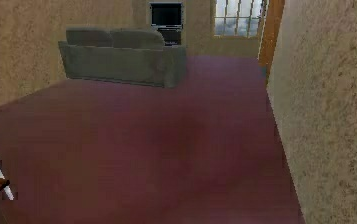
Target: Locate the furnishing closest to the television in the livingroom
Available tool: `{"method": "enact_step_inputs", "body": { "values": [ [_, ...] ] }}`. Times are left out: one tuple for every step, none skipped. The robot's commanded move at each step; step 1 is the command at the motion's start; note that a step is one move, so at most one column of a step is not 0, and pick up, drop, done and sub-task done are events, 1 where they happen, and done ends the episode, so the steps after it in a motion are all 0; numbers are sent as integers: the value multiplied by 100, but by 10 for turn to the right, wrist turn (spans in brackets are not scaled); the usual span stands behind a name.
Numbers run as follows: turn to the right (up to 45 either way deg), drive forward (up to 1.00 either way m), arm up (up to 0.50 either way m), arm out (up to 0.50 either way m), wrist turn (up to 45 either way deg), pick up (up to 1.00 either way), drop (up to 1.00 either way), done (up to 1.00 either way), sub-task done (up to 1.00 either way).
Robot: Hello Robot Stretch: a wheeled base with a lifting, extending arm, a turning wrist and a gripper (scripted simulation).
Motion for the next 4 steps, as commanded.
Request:
{"method": "enact_step_inputs", "body": {
  "values": [
    [0,40,0,0,0,0,0,0,0],
    [60,0,0,0,0,0,0,0,0],
    [0,100,0,0,0,0,0,0,0],
    [0,100,0,0,0,0,0,0,0]
  ]
}}
